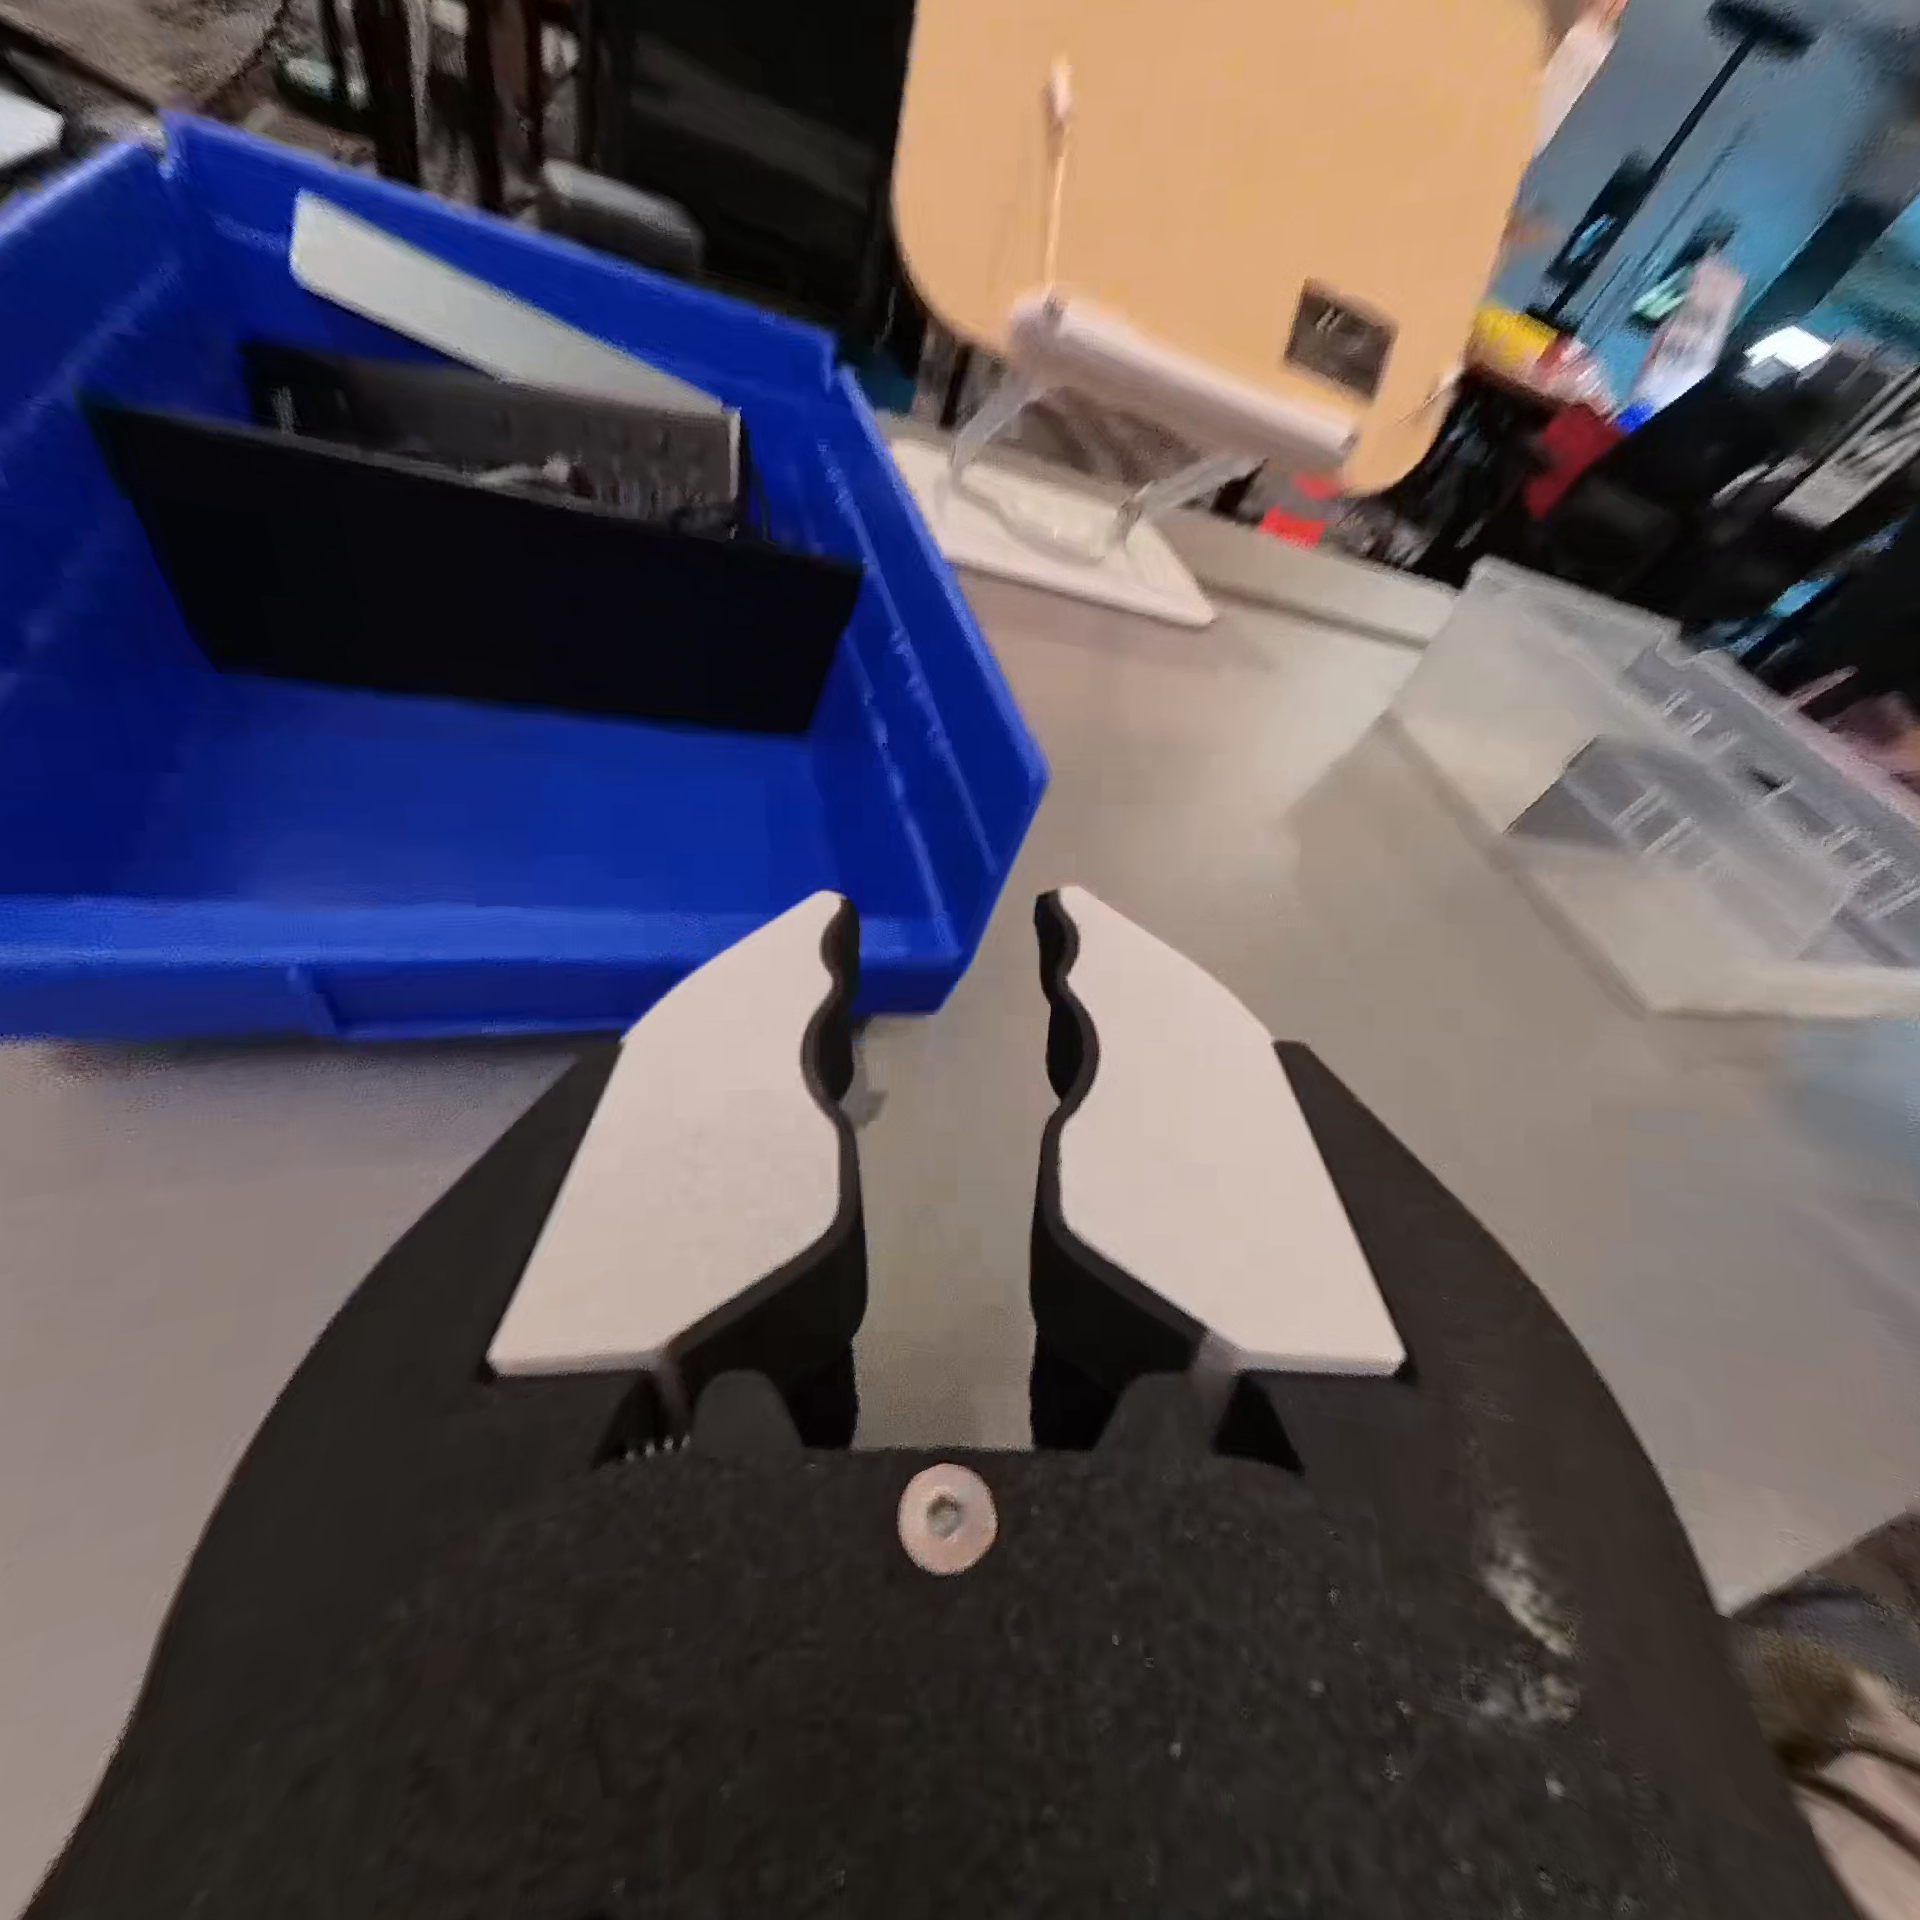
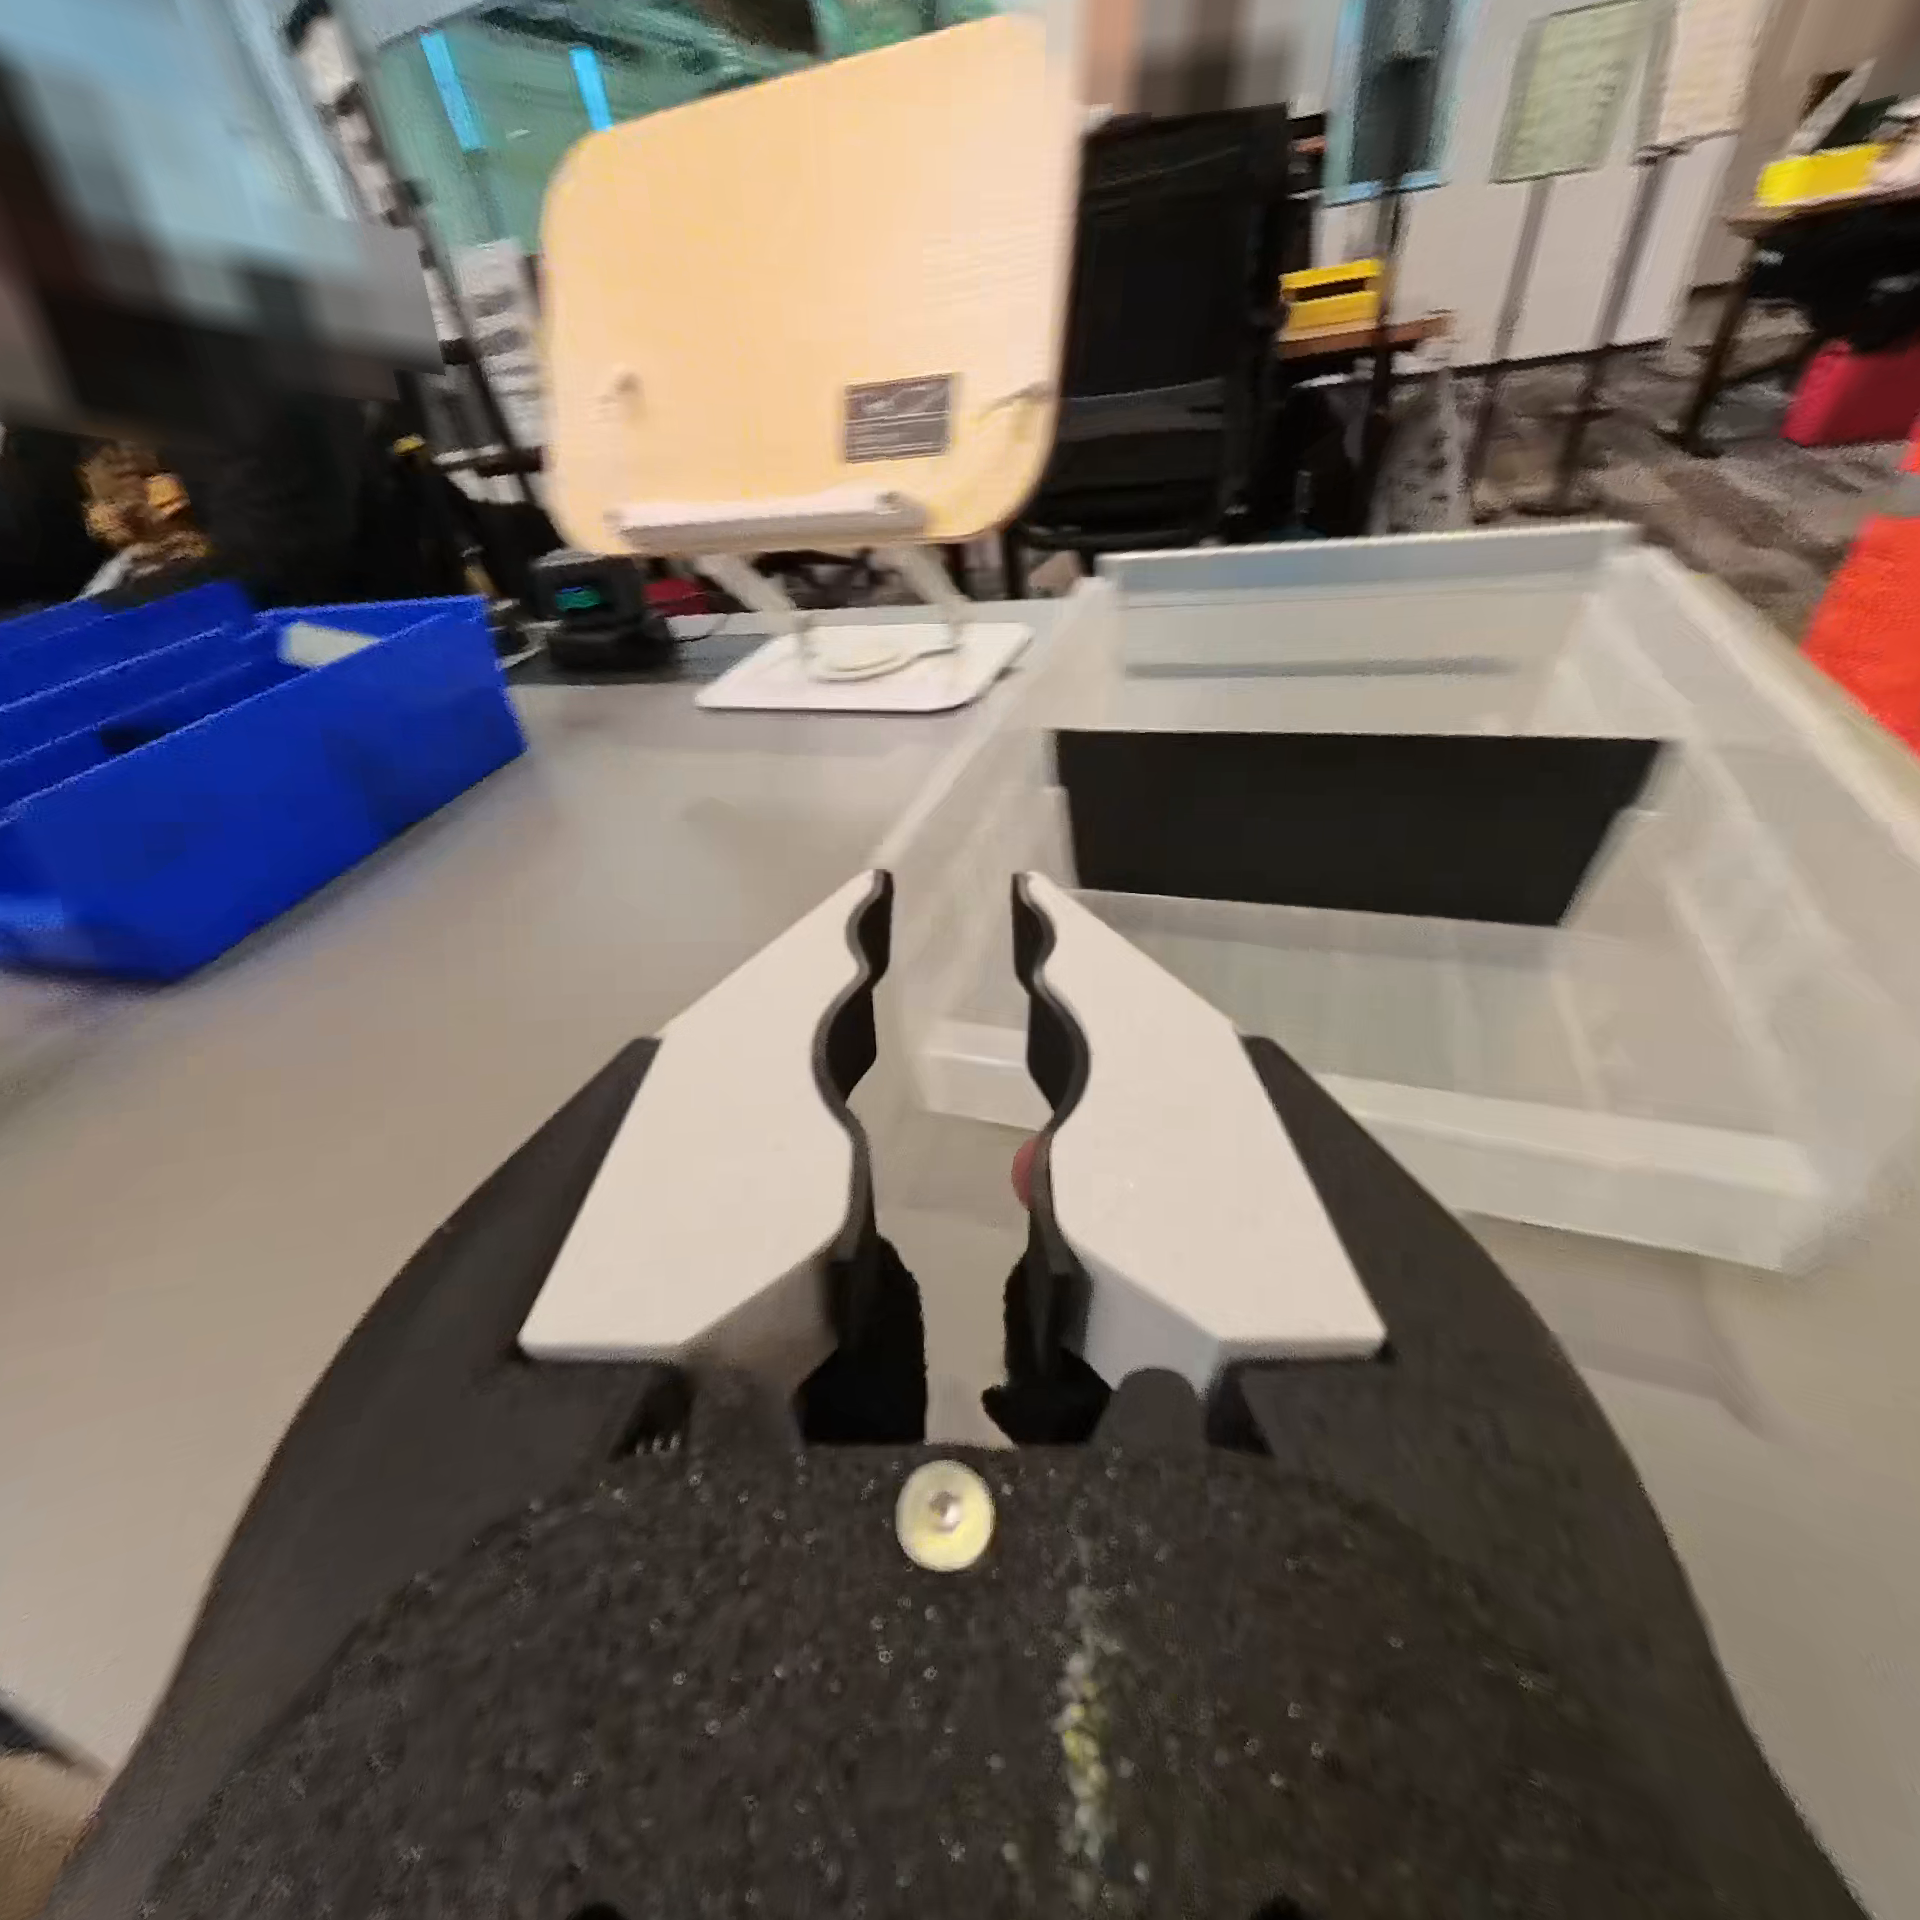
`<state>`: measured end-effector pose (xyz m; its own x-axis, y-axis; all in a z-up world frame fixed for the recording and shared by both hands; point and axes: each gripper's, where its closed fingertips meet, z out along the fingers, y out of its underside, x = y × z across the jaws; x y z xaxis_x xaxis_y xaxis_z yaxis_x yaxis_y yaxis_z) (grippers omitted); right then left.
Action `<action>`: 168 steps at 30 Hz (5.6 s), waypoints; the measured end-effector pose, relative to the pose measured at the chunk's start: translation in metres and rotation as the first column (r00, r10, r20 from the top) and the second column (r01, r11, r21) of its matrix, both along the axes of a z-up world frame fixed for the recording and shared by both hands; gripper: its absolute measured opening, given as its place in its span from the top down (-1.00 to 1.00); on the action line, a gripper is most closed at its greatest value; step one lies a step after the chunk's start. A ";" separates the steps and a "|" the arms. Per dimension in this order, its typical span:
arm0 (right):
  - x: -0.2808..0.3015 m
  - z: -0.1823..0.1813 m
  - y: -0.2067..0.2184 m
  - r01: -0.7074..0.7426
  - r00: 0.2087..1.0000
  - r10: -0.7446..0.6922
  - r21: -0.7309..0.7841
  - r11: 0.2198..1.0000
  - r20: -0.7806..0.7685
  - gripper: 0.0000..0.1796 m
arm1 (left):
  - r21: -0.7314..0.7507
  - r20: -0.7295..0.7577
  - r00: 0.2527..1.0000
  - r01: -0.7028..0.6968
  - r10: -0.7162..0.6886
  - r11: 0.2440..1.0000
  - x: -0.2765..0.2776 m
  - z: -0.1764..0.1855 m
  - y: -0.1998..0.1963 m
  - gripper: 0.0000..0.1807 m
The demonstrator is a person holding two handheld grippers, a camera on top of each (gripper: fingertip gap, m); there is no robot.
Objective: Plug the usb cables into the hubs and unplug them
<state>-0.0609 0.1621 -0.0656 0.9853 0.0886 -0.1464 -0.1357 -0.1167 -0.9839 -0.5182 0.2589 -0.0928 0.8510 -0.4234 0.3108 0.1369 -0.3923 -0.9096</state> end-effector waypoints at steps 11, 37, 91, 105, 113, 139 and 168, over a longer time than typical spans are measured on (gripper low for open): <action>0.045 -0.034 0.006 0.091 0.991 -0.106 -0.164 0.982 -0.085 0.71 | 0.029 -0.220 0.975 -0.029 0.035 0.999 0.000 -0.026 0.023 0.71; -0.003 -0.035 0.008 -0.084 0.991 0.067 -0.140 0.987 -0.120 0.74 | 0.134 -0.198 0.980 -0.007 0.033 0.991 0.010 -0.016 0.032 0.61; -0.056 -0.041 -0.018 -0.346 0.918 0.304 -0.137 0.928 -0.255 0.72 | -0.571 -0.715 -0.118 0.667 -0.689 0.478 0.022 0.080 0.250 0.66; -0.091 -0.036 0.000 -0.426 0.896 0.396 -0.135 0.895 -0.202 0.73 | 0.448 -0.818 0.572 0.697 -0.057 0.561 0.053 0.472 0.162 0.66; -0.100 -0.014 -0.005 -0.412 0.902 0.402 -0.038 0.910 -0.157 0.60 | 0.516 -0.613 0.761 0.591 -0.215 0.620 0.151 0.465 0.092 0.67; -0.194 0.034 0.106 -0.382 0.887 0.402 -0.127 0.915 0.226 0.65 | -0.062 0.057 0.810 0.586 -0.583 0.808 0.257 0.063 0.025 0.67; -0.212 0.005 0.109 -0.358 0.909 0.378 -0.134 0.924 0.175 0.83 | -0.019 -0.191 0.808 0.565 -0.557 0.825 0.247 0.047 0.033 0.68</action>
<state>-0.2730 0.2708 -0.0603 0.8950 0.4456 0.0180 0.1275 -0.2169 -0.9678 -0.2715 0.2916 -0.0459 0.5009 -0.8523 0.1508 -0.2639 -0.3163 -0.9112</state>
